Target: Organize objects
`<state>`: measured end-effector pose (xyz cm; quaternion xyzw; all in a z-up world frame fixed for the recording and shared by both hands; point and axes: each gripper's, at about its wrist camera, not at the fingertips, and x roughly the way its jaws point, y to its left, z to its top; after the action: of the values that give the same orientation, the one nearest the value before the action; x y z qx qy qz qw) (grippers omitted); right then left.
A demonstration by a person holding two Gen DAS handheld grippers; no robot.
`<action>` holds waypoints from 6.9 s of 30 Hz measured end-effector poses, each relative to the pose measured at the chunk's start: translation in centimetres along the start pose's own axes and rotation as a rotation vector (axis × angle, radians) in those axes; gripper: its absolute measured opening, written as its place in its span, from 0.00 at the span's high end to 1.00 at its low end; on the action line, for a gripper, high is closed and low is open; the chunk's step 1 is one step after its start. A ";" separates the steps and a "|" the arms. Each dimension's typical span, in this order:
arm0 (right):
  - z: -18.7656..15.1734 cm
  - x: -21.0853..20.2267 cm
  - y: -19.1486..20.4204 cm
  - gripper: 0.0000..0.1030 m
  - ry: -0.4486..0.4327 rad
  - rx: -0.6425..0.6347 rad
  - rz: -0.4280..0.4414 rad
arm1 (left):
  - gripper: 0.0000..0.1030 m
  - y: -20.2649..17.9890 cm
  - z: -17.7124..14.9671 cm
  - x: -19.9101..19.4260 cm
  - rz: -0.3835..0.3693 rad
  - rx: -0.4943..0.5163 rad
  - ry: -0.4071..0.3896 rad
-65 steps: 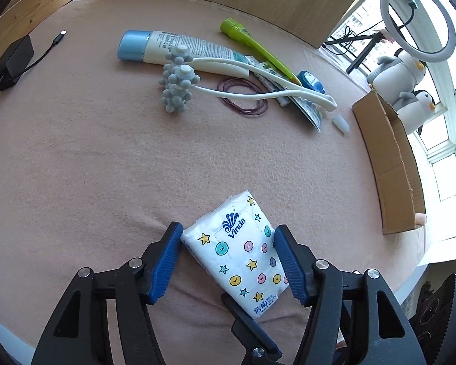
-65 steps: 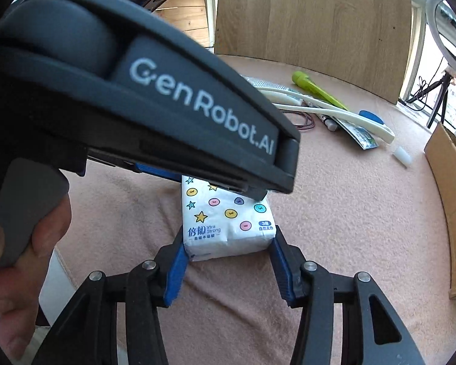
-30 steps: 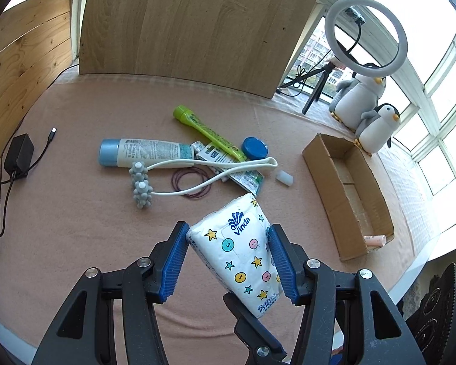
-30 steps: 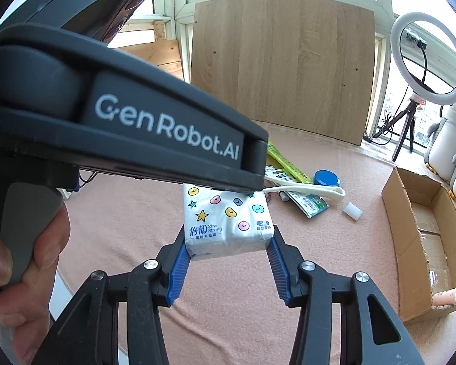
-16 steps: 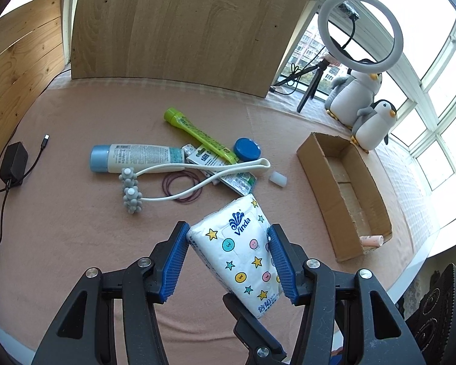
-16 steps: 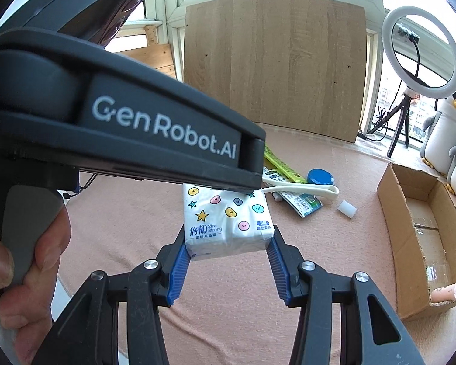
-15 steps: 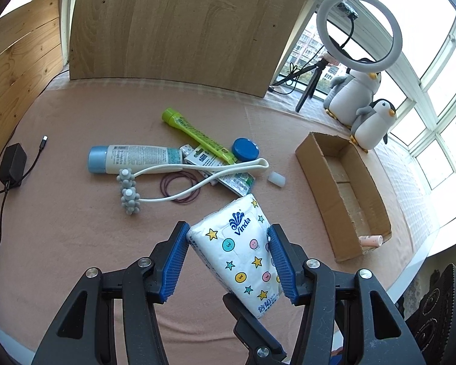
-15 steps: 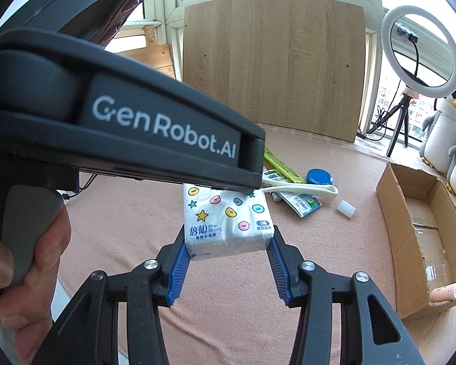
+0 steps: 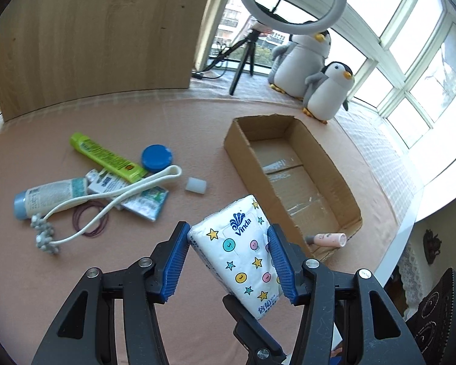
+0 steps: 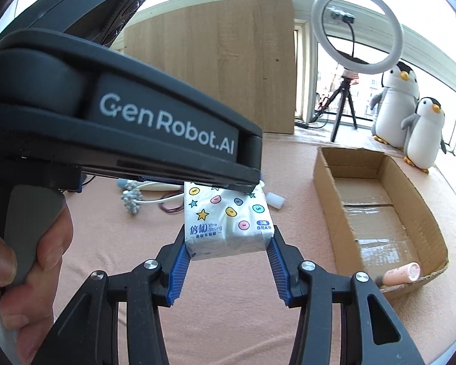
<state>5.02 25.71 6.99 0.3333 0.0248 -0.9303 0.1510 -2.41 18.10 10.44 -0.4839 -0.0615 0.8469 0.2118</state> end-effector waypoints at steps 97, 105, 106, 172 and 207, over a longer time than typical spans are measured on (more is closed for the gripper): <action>-6.5 5.2 6.2 0.27 0.349 -0.223 0.221 | 0.13 24.5 -16.5 -7.2 0.310 -0.591 -0.060; -8.7 3.8 8.0 0.37 0.353 -0.386 0.291 | 0.13 23.2 -16.4 -4.7 0.296 -0.545 -0.054; -9.0 3.8 8.3 0.45 0.355 -0.393 0.288 | 0.14 23.0 -16.3 -4.2 0.299 -0.528 -0.053; -2.6 -2.9 0.1 0.88 0.087 -0.256 0.009 | 0.75 3.4 4.4 0.6 0.154 0.049 -0.179; -1.4 -0.7 -13.0 0.75 0.103 -0.050 -0.258 | 0.14 -4.3 9.3 9.1 0.160 0.183 -0.192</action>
<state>2.52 38.45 5.65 0.3707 0.0982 -0.9228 0.0368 -13.06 26.71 9.44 -0.3828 0.0347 0.9054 0.1801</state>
